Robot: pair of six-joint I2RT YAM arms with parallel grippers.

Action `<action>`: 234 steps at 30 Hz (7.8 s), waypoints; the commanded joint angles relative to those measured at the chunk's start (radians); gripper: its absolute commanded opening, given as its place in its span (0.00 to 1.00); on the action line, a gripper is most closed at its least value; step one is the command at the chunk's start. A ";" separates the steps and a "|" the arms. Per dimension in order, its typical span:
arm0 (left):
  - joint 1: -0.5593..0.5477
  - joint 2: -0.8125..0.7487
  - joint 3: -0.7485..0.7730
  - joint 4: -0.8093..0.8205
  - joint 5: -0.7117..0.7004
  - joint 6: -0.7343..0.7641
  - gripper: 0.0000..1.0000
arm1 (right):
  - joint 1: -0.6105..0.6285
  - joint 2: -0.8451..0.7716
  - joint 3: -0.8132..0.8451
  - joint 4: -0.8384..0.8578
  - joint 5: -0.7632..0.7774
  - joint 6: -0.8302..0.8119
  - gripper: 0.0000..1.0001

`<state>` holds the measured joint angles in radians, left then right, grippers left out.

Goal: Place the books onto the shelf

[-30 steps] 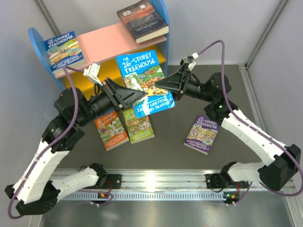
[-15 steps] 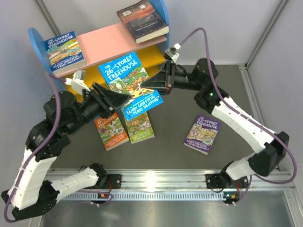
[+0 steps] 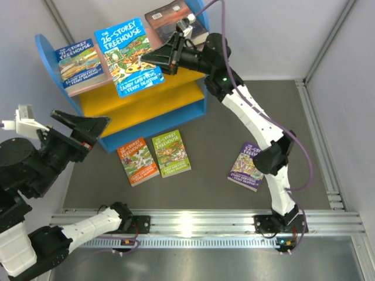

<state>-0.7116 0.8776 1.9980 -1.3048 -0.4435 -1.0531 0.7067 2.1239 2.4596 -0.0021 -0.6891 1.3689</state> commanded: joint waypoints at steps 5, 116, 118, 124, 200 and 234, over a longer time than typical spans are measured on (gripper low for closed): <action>0.004 0.151 -0.005 -0.031 -0.037 0.155 0.99 | 0.091 0.050 0.075 0.171 0.194 0.055 0.00; 0.931 0.279 -0.478 0.960 0.336 0.007 0.42 | 0.076 -0.630 -1.048 0.560 -0.038 0.357 0.45; 0.933 0.276 -0.484 0.954 0.316 -0.010 0.58 | 0.076 -0.625 -1.050 0.564 -0.036 0.360 0.45; 0.931 0.274 -0.463 0.882 0.259 -0.036 0.88 | 0.074 -0.624 -1.057 0.570 -0.036 0.360 0.43; 0.931 0.189 -0.377 0.690 0.434 -0.143 0.95 | 0.070 -0.840 -1.323 0.522 0.043 0.295 0.34; 0.931 0.196 -0.443 0.716 0.301 -0.186 0.34 | 0.065 -0.972 -1.432 0.452 0.056 0.269 0.28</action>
<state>0.2153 1.0504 1.5478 -0.6357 -0.0719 -1.2472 0.7830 1.1866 1.0252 0.4324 -0.6361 1.6646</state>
